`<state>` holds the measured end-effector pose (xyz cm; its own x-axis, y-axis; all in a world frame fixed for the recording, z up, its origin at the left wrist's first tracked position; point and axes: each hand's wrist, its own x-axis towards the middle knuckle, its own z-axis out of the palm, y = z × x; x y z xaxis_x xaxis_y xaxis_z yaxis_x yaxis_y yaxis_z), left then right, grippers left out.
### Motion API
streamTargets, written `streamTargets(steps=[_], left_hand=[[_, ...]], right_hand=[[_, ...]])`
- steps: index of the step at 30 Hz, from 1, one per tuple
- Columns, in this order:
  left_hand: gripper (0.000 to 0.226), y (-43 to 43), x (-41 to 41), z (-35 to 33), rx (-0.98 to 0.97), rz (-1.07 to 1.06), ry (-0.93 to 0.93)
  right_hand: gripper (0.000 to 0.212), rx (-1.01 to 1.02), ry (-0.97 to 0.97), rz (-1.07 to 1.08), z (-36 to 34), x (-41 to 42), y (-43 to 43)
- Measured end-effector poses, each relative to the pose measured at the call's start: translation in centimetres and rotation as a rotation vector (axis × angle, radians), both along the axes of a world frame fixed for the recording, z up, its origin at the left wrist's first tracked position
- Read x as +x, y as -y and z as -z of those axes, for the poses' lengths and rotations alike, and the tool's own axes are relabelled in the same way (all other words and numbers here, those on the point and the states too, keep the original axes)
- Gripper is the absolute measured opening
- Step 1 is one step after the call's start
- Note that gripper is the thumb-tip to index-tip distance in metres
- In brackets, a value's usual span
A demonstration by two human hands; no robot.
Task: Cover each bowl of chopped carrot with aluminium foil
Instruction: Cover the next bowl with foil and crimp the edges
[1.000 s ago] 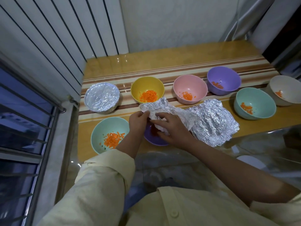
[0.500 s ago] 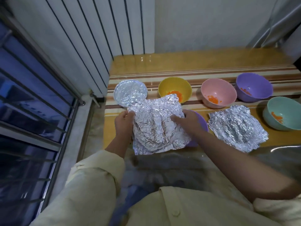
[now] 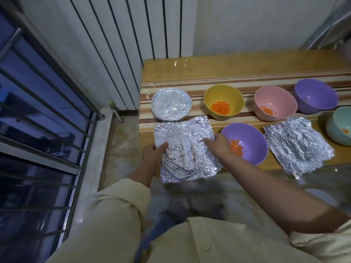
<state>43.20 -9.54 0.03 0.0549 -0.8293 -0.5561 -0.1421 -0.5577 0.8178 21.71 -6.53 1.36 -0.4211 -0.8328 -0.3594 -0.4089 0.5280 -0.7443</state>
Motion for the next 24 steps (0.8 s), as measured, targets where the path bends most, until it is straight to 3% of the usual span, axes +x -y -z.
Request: streamTargets(steps=[4, 13, 18, 20, 24], left_hand=[[0.019, 0.1, 0.5, 0.6, -0.025, 0.035, 0.038], [0.016, -0.2, 3.1, 1.3, -0.063, 0.005, 0.163], [0.052, -0.2, 3.5, 1.2, -0.024, -0.076, 0.149], [0.05, -0.3, 3.3, 1.4, -0.043, -0.051, 0.185], [0.045, -0.6, 2.8, 1.6, -0.12, -0.053, 0.275]], right_hand=[[0.02, 0.017, -0.006, 0.078, 0.5, 0.3, -0.4], [0.014, 0.007, 0.031, 0.163, 1.7, 3.6, -0.2], [0.029, -0.008, 0.105, 0.223, 1.9, 3.8, 0.0], [0.037, -0.019, 0.062, 0.205, 1.9, 3.9, 0.0], [0.033, -0.021, -0.106, 0.135, 1.9, 4.2, -0.3]])
